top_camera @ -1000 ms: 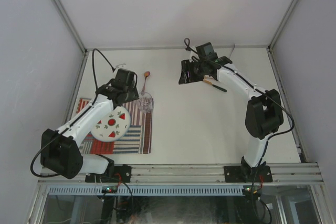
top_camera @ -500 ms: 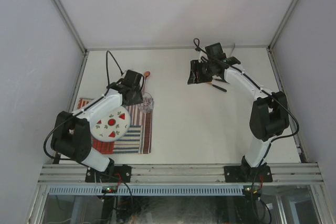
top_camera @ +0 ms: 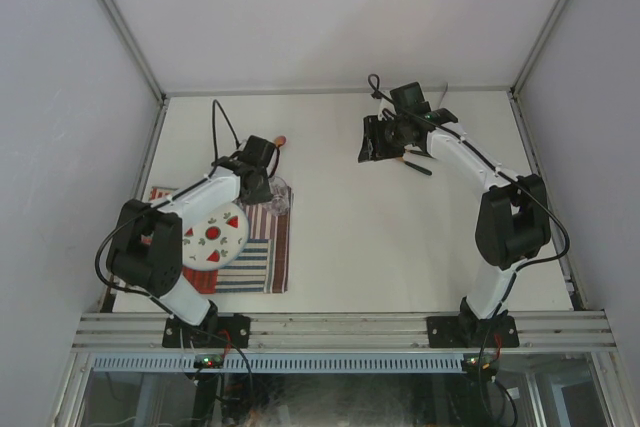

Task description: Set the dinner table for one person

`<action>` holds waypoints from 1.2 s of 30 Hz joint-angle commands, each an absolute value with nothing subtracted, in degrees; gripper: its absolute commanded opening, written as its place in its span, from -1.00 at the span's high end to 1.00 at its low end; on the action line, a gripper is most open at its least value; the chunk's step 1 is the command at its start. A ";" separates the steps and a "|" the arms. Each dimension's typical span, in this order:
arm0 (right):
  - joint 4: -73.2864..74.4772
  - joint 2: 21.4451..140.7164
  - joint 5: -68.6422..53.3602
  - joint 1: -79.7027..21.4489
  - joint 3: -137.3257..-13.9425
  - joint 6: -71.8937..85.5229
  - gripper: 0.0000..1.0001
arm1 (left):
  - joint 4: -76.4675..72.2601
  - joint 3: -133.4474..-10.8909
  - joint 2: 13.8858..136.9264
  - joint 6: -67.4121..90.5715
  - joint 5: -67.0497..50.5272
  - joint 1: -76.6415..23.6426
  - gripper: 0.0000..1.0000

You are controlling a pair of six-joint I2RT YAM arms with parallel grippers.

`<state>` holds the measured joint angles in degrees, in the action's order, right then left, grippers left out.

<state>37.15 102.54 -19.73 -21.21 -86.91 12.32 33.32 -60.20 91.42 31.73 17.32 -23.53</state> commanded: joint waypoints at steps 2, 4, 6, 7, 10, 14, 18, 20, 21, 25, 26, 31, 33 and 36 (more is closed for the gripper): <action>36.60 101.12 -20.36 -21.61 -87.84 11.17 0.08 | 31.73 -62.41 92.02 30.21 17.36 -23.82 0.73; 36.65 101.20 -20.45 -21.59 -87.97 11.23 0.12 | 32.02 -63.25 92.87 30.06 17.54 -23.82 0.99; 36.58 101.29 -20.62 -21.56 -87.98 11.17 0.17 | 32.49 -64.03 93.60 29.96 18.28 -23.82 1.00; 36.69 101.47 -20.67 -21.64 -88.07 11.10 0.19 | 32.71 -64.54 93.68 29.88 18.67 -23.77 0.99; 36.66 101.97 -21.06 -21.66 -88.22 10.92 0.24 | 33.60 -66.10 93.42 29.67 20.12 -23.82 1.00; 36.72 103.07 -21.74 -21.71 -89.07 10.86 0.28 | 34.72 -68.07 93.61 29.19 21.41 -23.82 1.00; 37.08 104.52 -22.59 -21.84 -90.82 10.66 0.31 | 35.68 -68.33 93.77 29.50 22.05 -23.81 1.00; 37.48 105.39 -22.89 -21.87 -92.11 10.38 0.32 | 35.68 -67.70 93.50 29.74 22.27 -23.77 1.00; 37.67 105.84 -23.11 -21.95 -92.59 10.27 0.33 | 35.54 -67.27 93.44 29.99 22.32 -23.81 0.99; 38.61 107.31 -23.55 -22.04 -94.45 9.79 0.35 | 35.13 -66.02 93.59 30.70 22.66 -23.74 0.99; 38.83 107.50 -23.55 -22.12 -94.73 9.57 0.36 | 34.89 -65.67 93.60 30.86 22.77 -23.69 1.00; 40.24 108.63 -23.61 -22.08 -96.13 8.42 0.36 | 34.44 -64.82 93.98 31.45 24.13 -23.09 0.99; 40.71 109.03 -23.66 -22.14 -96.72 8.19 0.36 | 34.96 -65.00 94.20 31.77 25.14 -22.59 1.00; 40.78 109.37 -23.98 -22.07 -97.15 8.32 0.35 | 35.73 -65.50 93.70 31.87 27.12 -21.35 0.98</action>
